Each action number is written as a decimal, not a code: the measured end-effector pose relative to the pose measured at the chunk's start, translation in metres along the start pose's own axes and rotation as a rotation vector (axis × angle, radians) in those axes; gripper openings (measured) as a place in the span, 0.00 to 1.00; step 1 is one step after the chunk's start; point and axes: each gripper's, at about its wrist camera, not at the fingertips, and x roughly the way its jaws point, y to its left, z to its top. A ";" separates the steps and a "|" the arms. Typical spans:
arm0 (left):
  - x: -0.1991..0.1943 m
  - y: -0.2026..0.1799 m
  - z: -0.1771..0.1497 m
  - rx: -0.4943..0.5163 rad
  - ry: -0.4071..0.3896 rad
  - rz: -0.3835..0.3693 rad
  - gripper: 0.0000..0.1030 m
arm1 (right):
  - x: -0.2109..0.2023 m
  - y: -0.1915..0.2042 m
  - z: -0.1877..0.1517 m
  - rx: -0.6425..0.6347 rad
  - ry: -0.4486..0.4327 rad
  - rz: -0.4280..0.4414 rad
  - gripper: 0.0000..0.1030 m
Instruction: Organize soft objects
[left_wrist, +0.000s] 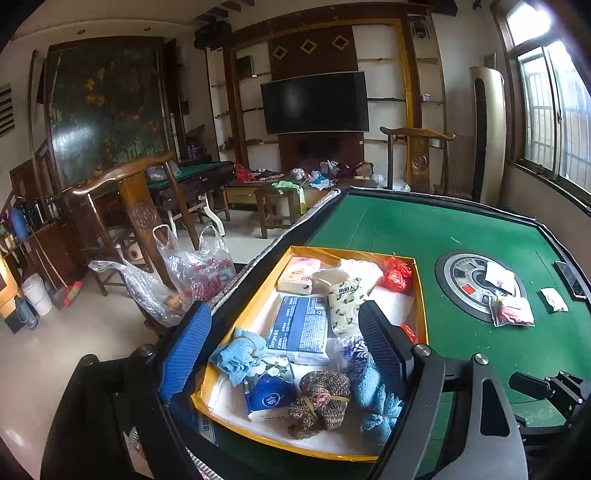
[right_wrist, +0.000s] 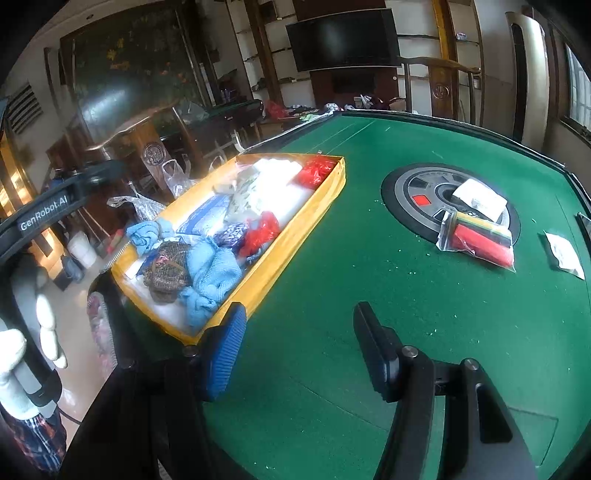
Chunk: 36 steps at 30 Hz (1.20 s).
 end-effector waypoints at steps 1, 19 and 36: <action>-0.004 0.001 0.001 -0.008 -0.018 0.006 0.80 | -0.002 -0.002 -0.001 0.003 -0.005 0.001 0.54; -0.097 -0.004 0.001 -0.090 -0.357 0.063 1.00 | -0.075 0.011 -0.022 -0.039 -0.501 -0.250 0.99; -0.032 -0.010 -0.009 -0.106 0.032 0.035 1.00 | -0.024 0.037 -0.013 -0.177 -0.249 -0.315 0.99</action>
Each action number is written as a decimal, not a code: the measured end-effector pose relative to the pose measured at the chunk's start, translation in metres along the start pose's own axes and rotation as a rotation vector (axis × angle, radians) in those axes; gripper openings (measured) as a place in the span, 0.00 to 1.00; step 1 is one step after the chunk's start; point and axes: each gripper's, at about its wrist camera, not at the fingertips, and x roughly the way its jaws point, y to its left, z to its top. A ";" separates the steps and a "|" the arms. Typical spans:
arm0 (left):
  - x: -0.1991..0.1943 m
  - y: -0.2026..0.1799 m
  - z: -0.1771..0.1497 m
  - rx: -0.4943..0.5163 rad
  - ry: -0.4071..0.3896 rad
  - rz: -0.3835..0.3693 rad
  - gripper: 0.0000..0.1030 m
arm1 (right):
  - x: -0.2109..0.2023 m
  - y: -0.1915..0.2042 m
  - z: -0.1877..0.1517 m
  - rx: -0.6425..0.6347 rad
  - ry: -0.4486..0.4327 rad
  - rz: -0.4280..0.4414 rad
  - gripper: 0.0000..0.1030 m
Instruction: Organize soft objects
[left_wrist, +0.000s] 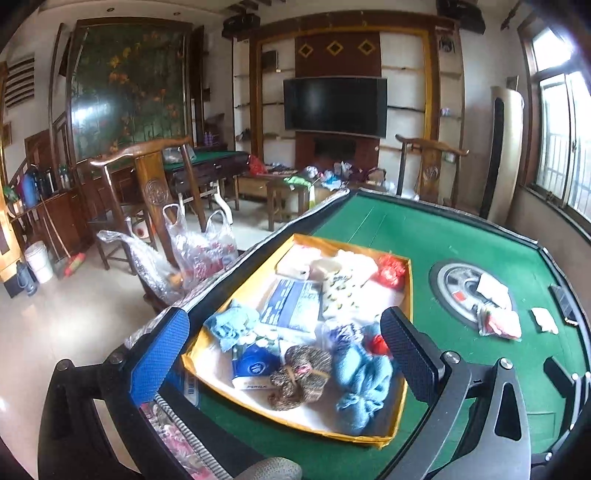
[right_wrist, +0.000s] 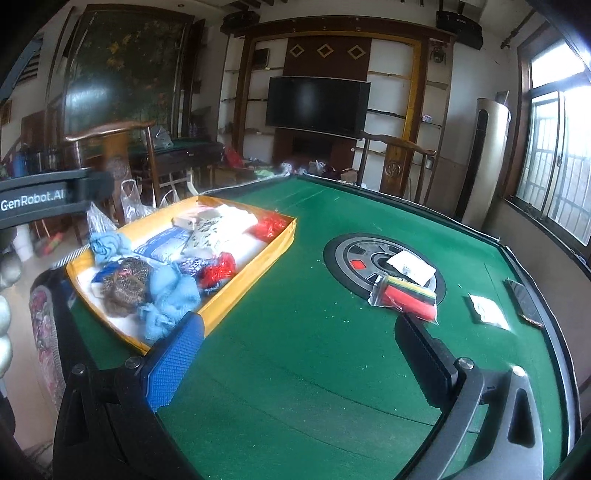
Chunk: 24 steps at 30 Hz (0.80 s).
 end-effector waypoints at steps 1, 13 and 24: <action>0.003 0.000 -0.002 0.003 0.003 0.005 1.00 | 0.000 0.003 0.001 -0.011 0.002 0.001 0.99; 0.031 0.019 -0.012 -0.039 0.075 -0.017 1.00 | 0.014 0.025 0.000 -0.076 0.047 0.003 0.99; 0.041 0.031 -0.017 -0.069 0.098 -0.014 1.00 | 0.019 0.036 0.001 -0.117 0.071 0.005 0.99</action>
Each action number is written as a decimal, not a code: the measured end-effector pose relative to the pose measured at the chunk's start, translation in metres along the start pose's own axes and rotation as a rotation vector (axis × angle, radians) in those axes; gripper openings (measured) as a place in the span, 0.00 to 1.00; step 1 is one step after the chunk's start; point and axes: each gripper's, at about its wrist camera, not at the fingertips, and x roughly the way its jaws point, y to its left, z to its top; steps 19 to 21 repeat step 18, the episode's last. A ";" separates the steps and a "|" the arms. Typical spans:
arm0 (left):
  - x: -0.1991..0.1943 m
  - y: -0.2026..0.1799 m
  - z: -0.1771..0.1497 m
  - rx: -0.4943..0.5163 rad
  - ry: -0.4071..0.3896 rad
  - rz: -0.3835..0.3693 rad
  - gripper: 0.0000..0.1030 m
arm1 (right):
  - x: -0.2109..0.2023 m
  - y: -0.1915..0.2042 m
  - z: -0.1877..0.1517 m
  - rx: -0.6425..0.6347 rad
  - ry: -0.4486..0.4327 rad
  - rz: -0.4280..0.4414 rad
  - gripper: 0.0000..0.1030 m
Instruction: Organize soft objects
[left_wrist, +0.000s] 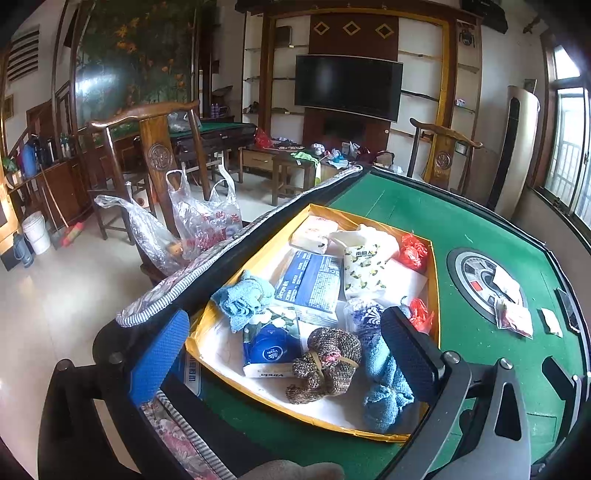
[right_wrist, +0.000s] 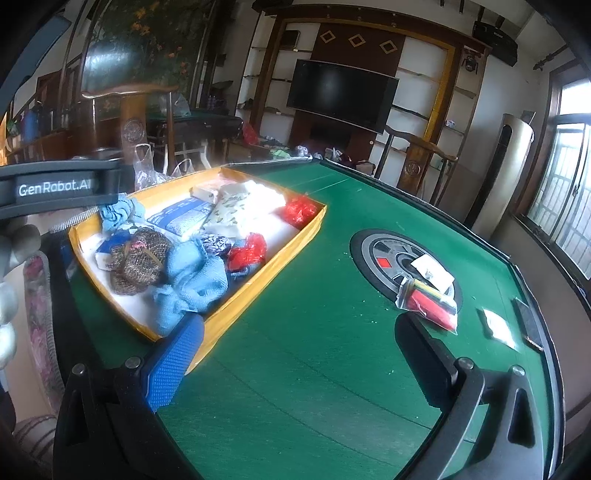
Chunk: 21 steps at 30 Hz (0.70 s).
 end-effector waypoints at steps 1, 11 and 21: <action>0.000 0.001 0.000 -0.001 -0.002 0.003 1.00 | 0.000 0.001 0.000 -0.001 0.000 -0.001 0.99; 0.002 0.004 -0.003 -0.002 0.001 0.018 1.00 | -0.001 0.003 0.001 -0.007 -0.002 0.004 0.99; 0.000 0.000 -0.003 0.017 0.010 0.032 1.00 | -0.005 -0.001 0.001 0.009 -0.008 0.016 0.99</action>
